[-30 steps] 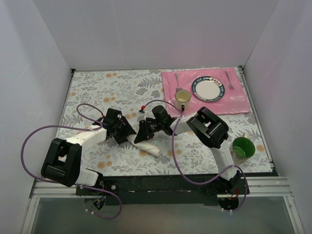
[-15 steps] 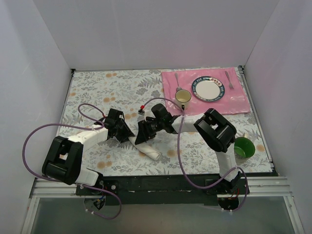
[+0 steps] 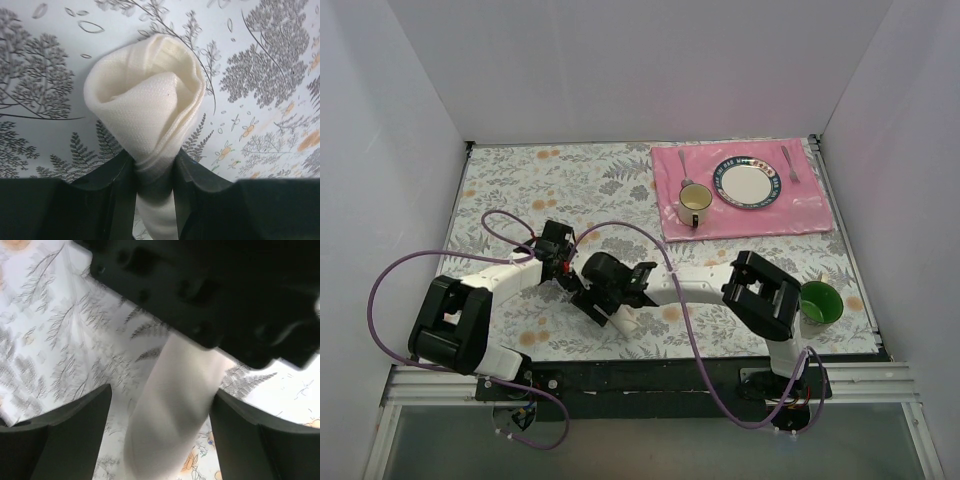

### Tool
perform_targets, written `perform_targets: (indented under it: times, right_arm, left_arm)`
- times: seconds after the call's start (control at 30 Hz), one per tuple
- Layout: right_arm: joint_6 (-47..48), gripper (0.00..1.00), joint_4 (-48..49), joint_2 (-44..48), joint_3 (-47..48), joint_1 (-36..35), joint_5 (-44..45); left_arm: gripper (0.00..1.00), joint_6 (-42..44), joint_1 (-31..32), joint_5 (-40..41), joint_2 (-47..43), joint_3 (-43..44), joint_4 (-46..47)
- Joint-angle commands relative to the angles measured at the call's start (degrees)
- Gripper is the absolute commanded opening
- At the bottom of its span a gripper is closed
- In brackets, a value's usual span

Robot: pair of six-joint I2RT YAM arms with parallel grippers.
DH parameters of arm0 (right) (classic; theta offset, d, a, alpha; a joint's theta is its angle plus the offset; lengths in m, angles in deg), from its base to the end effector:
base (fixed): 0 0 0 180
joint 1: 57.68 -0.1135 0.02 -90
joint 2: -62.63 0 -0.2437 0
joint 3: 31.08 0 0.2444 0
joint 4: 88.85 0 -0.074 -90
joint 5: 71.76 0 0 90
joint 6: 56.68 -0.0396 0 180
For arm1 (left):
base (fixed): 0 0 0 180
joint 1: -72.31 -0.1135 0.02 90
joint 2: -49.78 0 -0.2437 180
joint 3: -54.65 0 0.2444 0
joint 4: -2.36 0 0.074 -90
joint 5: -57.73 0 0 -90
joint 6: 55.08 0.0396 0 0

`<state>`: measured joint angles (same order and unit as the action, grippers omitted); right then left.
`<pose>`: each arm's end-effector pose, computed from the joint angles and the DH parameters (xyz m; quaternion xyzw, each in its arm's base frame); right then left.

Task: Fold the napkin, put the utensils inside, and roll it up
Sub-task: Roll the napkin with the utensil

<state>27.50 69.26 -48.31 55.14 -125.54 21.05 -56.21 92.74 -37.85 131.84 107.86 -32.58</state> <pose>0.1552 0.3764 0.1564 -0.4709 0.8007 0.2033 0.3094 0.2334 -0.0910 0.1352 -0.5538 0.7998 -0.2139 0.0882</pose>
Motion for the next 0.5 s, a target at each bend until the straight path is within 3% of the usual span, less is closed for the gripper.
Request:
perform_targets:
  times: [0.0,0.13,0.23,0.27,0.33,0.47]
  right_arm:
    - [4.4,0.84,-7.4,-4.8,7.3,-2.4,17.1]
    - [4.9,0.81,-8.5,-7.6,8.8,-3.3,21.4]
    - [4.2,0.66,-7.4,-7.3,7.6,-3.2,20.7]
    - [3.5,0.59,-6.7,-6.2,6.3,-3.1,19.6]
    - [2.9,0.56,-5.5,-5.1,5.1,-2.1,17.8]
    - [1.0,0.42,-1.6,-2.3,2.6,1.3,6.6]
  left_arm:
    - [0.29,1.0,0.1,1.5,1.2,0.0,-3.4]
    - [0.29,1.0,0.1,1.2,1.1,0.3,-3.6]
    - [0.30,1.3,0.1,1.2,0.8,0.5,-3.7]
    - [0.30,1.5,0.1,1.3,0.8,0.5,-3.9]
    - [0.33,1.8,0.0,1.6,0.0,0.8,-4.1]
    - [0.40,2.5,-0.1,1.7,-1.2,1.5,-4.8]
